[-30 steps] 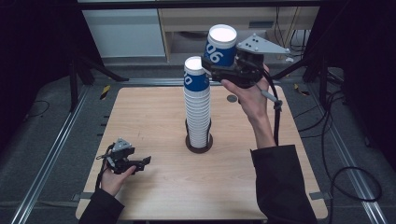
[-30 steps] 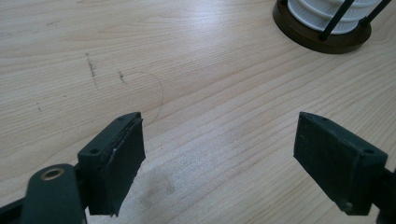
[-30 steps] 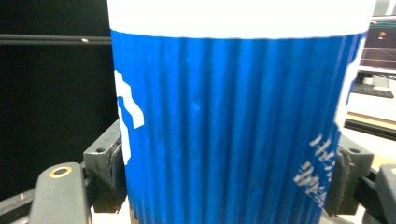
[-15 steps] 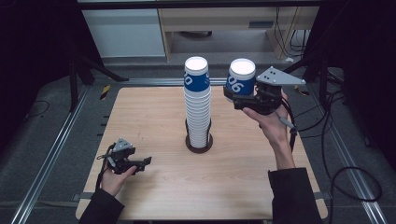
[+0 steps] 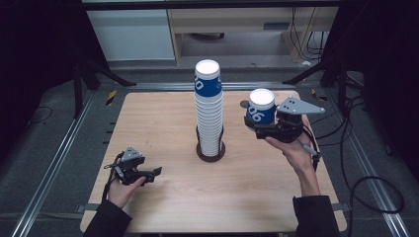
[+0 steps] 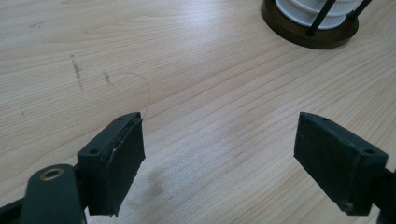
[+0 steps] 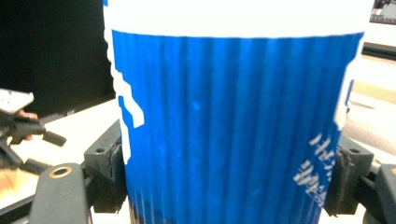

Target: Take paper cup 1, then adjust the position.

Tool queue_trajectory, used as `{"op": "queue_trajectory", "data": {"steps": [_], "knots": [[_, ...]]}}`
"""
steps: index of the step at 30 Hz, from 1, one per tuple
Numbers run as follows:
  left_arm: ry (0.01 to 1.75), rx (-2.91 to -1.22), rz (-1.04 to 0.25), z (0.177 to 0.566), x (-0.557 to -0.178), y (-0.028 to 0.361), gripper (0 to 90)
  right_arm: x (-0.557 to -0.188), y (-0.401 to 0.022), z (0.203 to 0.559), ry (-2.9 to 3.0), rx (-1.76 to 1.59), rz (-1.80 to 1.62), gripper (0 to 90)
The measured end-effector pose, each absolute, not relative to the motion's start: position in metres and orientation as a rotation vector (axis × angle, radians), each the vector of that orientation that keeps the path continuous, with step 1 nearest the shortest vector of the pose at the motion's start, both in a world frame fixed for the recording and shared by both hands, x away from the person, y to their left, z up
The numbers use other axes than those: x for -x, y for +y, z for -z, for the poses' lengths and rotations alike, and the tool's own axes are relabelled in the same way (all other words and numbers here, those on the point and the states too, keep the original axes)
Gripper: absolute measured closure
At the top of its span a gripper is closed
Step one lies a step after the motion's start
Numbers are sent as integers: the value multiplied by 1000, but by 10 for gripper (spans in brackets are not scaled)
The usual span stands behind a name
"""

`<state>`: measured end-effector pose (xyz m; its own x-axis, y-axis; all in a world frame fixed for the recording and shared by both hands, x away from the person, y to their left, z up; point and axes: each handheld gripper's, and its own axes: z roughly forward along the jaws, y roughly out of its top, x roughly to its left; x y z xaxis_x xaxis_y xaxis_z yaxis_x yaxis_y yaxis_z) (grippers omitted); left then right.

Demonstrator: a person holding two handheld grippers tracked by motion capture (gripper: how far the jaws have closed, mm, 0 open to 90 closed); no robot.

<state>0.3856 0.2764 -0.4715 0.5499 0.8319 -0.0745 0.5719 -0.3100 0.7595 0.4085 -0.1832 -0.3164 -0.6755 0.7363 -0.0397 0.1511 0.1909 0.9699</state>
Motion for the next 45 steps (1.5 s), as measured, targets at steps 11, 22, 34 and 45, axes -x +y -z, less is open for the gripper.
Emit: {"op": "queue_trajectory", "data": {"steps": [11, 22, 34, 45], "knots": [[1118, -2018, -419, 469, -384, 274, 154, -404, -186, 355, 2061, -820, -1497, 204], [1062, -2021, -392, 458, -378, 266, 154, -395, -169, 387, 2202, -712, -1455, 202], [1003, -2018, -391, 436, -378, 253, 152, -389, -152, 409, 2329, -615, -1407, 202], [928, -2013, -373, 408, -383, 234, 145, -389, -135, 411, 2371, -550, -1413, 202]]}}
